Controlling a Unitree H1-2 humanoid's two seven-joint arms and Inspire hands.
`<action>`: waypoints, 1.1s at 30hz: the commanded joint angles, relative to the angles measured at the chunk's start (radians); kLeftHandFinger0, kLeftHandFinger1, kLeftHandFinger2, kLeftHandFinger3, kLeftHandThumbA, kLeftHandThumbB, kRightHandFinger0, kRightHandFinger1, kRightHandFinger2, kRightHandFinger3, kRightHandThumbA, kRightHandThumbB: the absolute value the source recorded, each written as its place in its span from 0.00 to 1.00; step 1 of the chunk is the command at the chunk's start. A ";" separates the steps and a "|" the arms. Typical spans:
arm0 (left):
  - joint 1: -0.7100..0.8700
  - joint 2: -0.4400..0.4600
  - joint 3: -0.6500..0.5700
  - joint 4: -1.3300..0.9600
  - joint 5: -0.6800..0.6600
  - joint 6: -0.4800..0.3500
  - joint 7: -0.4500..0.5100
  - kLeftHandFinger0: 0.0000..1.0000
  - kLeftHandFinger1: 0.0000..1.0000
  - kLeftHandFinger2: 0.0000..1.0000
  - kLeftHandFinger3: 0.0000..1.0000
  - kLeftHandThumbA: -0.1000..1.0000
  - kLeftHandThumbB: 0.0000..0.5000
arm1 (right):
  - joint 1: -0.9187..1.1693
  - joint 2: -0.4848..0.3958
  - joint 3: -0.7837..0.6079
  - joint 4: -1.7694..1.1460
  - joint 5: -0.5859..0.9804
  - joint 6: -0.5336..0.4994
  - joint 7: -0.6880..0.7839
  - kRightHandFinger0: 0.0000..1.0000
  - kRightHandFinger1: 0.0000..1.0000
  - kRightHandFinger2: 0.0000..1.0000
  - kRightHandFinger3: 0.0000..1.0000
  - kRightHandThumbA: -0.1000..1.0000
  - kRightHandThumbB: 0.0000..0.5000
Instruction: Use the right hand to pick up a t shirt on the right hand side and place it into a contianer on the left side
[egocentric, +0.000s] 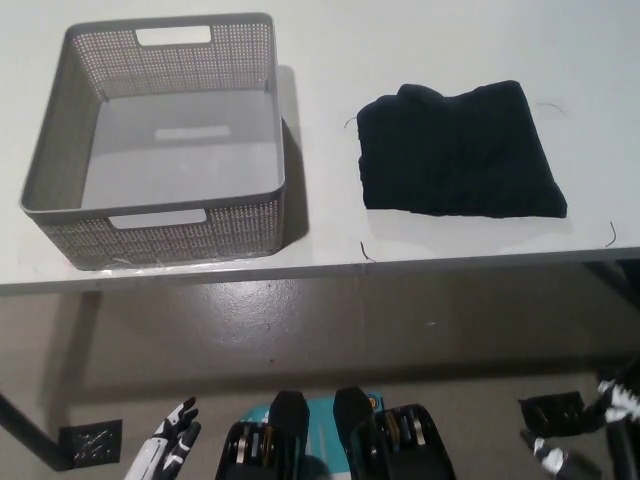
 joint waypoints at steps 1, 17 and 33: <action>-0.017 0.017 -0.002 -0.004 0.032 -0.093 0.016 1.00 1.00 1.00 1.00 1.00 0.84 | -0.069 -0.002 -0.040 -0.115 -0.116 0.133 0.013 1.00 1.00 1.00 1.00 1.00 0.94; -0.039 0.011 0.002 -0.004 0.059 -0.096 0.013 1.00 1.00 1.00 1.00 1.00 0.81 | -0.413 -0.010 0.044 -0.055 -0.263 0.342 0.181 1.00 1.00 1.00 1.00 1.00 1.00; -0.049 0.011 -0.003 0.003 0.060 -0.087 -0.006 1.00 1.00 1.00 1.00 1.00 0.86 | -0.561 0.001 0.132 0.115 -0.271 0.419 0.244 1.00 1.00 1.00 1.00 0.93 1.00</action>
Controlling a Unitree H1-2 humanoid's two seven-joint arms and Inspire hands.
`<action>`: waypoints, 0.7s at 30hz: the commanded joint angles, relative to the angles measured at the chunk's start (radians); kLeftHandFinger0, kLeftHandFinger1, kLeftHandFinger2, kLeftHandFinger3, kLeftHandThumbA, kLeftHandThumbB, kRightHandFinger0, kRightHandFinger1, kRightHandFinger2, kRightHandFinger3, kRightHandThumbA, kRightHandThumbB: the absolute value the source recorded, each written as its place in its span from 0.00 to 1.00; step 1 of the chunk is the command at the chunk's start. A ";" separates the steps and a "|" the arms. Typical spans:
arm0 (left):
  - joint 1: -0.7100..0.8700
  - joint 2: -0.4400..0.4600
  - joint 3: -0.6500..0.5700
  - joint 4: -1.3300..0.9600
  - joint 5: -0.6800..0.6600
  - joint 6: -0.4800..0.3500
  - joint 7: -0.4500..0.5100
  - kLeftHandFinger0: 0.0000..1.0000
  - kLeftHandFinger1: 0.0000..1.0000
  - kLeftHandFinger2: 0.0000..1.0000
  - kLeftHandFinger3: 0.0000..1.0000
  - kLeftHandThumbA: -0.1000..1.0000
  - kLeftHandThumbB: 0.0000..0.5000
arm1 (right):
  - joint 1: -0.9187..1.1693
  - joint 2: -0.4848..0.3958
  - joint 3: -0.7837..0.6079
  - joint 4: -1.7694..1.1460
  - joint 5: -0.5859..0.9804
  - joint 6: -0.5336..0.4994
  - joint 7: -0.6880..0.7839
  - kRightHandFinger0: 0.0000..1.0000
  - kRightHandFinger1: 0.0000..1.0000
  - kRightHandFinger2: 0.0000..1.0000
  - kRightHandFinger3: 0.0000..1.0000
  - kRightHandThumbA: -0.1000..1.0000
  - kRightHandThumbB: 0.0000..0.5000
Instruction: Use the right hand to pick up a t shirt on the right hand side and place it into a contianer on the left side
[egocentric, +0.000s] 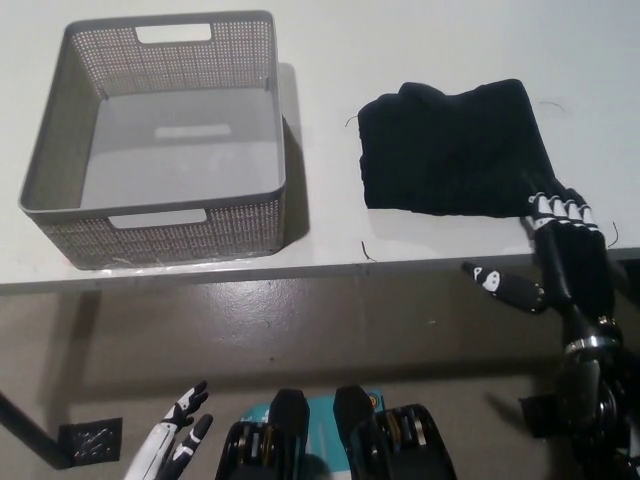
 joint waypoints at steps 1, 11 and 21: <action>-0.012 0.010 -0.004 -0.021 0.002 -0.022 -0.006 1.00 1.00 1.00 1.00 1.00 0.85 | -0.074 -0.001 0.012 0.034 -0.014 0.041 0.031 1.00 1.00 1.00 1.00 0.93 0.99; -0.001 0.008 -0.006 -0.028 0.011 -0.016 -0.006 1.00 1.00 1.00 1.00 1.00 0.82 | -0.120 -0.006 0.047 0.099 -0.014 0.047 0.035 1.00 1.00 1.00 1.00 1.00 1.00; 0.002 0.014 -0.010 -0.027 0.022 -0.026 -0.005 1.00 1.00 1.00 1.00 1.00 0.83 | -0.131 -0.002 0.085 0.087 -0.030 0.060 0.043 1.00 1.00 1.00 1.00 1.00 1.00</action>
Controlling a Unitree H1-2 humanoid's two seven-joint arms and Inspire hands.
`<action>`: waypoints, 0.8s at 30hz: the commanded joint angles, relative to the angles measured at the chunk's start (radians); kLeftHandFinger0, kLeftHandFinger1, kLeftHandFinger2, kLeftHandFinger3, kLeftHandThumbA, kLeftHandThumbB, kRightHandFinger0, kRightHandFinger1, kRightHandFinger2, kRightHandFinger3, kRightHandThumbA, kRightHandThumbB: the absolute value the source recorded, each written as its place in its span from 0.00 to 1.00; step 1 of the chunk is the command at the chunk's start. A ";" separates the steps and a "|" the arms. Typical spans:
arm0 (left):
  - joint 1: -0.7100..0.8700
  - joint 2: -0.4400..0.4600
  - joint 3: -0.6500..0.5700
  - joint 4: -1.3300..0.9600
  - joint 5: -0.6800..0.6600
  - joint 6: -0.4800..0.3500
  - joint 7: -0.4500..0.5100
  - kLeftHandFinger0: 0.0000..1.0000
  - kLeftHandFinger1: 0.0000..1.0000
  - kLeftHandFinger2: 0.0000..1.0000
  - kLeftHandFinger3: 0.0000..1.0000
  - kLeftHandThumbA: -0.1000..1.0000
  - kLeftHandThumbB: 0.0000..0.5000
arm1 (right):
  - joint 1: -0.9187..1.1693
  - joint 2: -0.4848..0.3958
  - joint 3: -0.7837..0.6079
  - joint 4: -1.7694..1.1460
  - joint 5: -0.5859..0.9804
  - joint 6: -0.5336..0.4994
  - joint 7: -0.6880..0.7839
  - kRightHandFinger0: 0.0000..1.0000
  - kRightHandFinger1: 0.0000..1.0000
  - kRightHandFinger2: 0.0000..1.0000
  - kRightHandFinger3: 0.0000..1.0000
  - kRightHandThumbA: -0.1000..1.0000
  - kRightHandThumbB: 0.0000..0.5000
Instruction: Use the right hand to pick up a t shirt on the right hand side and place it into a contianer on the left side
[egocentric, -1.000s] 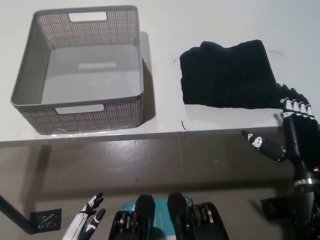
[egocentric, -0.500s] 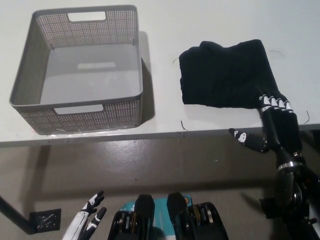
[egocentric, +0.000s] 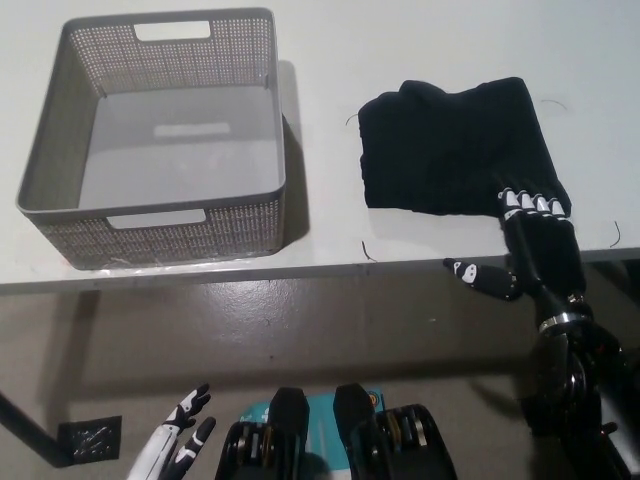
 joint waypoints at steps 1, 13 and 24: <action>-0.001 0.014 -0.007 -0.023 0.008 -0.027 -0.004 1.00 1.00 1.00 1.00 1.00 0.83 | -0.047 -0.002 0.012 -0.018 -0.018 0.015 0.010 1.00 1.00 1.00 1.00 1.00 1.00; 0.003 0.023 -0.018 -0.022 0.026 -0.015 -0.008 1.00 1.00 1.00 1.00 1.00 0.89 | -0.138 -0.028 0.021 -0.048 -0.030 0.041 0.086 1.00 1.00 1.00 1.00 1.00 1.00; -0.004 0.017 -0.016 -0.019 0.004 -0.026 -0.018 1.00 1.00 1.00 1.00 1.00 0.81 | -0.214 -0.051 0.030 0.010 -0.041 0.047 0.105 1.00 1.00 1.00 1.00 1.00 0.99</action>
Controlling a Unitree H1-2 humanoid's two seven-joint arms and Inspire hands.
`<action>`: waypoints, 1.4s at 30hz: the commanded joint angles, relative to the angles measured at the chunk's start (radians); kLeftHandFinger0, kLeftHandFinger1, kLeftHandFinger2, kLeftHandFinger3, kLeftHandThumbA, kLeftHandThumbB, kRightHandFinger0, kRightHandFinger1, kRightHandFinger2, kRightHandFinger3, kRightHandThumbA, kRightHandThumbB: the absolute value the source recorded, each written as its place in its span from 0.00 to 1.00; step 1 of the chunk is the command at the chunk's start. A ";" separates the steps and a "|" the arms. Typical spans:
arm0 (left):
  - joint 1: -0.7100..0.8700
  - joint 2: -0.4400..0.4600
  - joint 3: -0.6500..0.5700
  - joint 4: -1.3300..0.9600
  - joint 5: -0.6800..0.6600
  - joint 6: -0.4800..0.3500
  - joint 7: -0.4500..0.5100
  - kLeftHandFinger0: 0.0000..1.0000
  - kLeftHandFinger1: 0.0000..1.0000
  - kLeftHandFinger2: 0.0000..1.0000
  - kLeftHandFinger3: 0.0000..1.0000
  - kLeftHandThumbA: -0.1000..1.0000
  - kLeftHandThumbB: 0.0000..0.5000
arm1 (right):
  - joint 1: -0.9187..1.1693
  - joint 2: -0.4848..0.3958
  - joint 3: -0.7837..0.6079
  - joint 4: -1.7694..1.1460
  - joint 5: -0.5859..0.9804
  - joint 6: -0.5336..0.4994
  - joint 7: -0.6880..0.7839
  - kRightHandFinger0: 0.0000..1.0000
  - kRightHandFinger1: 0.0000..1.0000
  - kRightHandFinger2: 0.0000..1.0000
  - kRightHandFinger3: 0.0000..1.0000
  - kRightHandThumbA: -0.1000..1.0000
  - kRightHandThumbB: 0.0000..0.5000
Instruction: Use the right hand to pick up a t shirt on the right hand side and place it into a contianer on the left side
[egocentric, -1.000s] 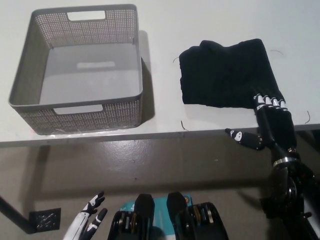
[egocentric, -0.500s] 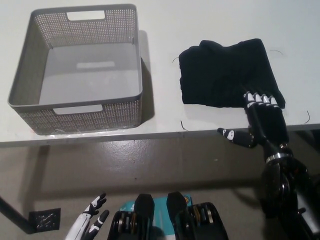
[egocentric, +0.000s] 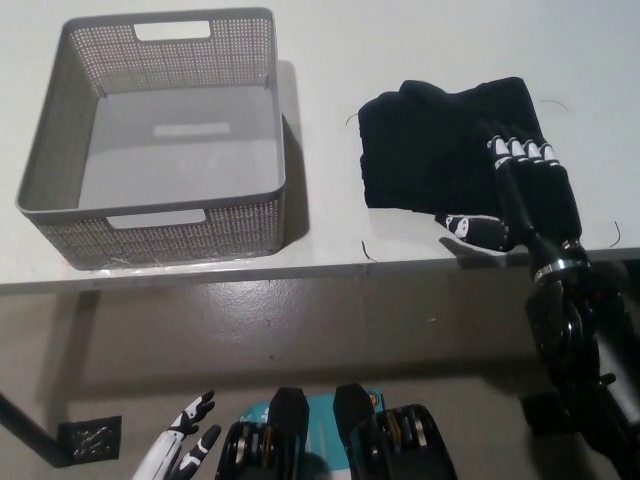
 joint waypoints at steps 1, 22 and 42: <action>-0.010 0.010 -0.001 -0.020 -0.013 -0.024 -0.011 1.00 1.00 1.00 1.00 1.00 0.82 | -0.083 -0.022 0.010 0.012 -0.024 0.022 0.034 1.00 1.00 1.00 1.00 1.00 0.99; -0.040 0.006 -0.002 -0.043 -0.012 0.003 -0.032 1.00 1.00 1.00 1.00 1.00 0.85 | -0.130 0.008 0.019 0.217 0.001 0.024 -0.007 1.00 1.00 1.00 1.00 1.00 1.00; -0.016 0.011 -0.001 -0.078 -0.007 0.030 -0.040 1.00 1.00 1.00 1.00 1.00 0.97 | -0.257 0.053 0.031 0.448 0.026 -0.021 -0.105 1.00 1.00 1.00 1.00 1.00 0.96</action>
